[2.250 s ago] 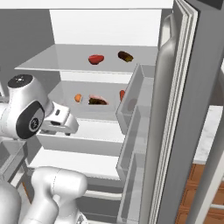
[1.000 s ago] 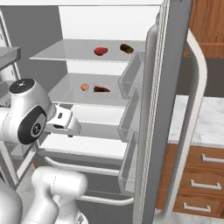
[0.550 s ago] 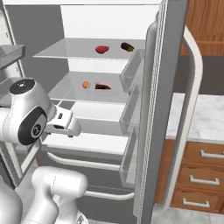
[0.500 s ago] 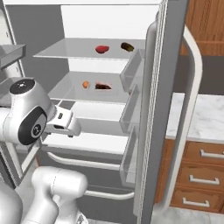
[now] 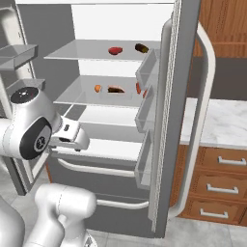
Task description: Place the tupperware on the second highest shelf of the fridge. Make space for the tupperware among the existing items by rearranging them on the shelves if needed. Close the fridge door when finished.
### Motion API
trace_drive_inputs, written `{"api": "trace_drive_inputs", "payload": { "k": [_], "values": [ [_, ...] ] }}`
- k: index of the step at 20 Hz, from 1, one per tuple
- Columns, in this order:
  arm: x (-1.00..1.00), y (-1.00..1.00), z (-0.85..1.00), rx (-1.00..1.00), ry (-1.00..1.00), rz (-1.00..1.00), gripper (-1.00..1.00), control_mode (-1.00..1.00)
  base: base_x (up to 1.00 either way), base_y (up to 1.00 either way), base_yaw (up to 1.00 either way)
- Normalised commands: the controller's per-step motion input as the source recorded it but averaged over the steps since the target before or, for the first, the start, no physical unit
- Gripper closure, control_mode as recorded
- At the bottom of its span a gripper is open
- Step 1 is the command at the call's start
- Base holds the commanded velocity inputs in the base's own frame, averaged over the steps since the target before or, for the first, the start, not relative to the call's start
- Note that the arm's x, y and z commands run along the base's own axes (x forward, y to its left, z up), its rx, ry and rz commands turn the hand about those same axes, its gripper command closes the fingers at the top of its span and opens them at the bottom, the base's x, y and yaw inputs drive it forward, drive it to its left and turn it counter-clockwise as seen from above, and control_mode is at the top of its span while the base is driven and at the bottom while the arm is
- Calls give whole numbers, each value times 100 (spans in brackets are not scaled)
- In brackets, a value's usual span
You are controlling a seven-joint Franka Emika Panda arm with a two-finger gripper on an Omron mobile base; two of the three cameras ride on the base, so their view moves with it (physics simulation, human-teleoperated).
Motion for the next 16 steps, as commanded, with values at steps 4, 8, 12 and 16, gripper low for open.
{"api": "trace_drive_inputs", "payload": {
  "k": [4, 8, 12, 16],
  "values": [
    [4, 0, 0, 0, 0, 0, -100, -100, 2, 0, -1],
    [14, 0, 0, 0, 0, 0, -100, -100, 0, 0, 0],
    [1, 0, 0, 0, 0, 1, -100, -100, 0, 0, 0],
    [-5, 11, 0, -2, -4, 17, -100, -100, 0, 0, 0]
  ]
}}
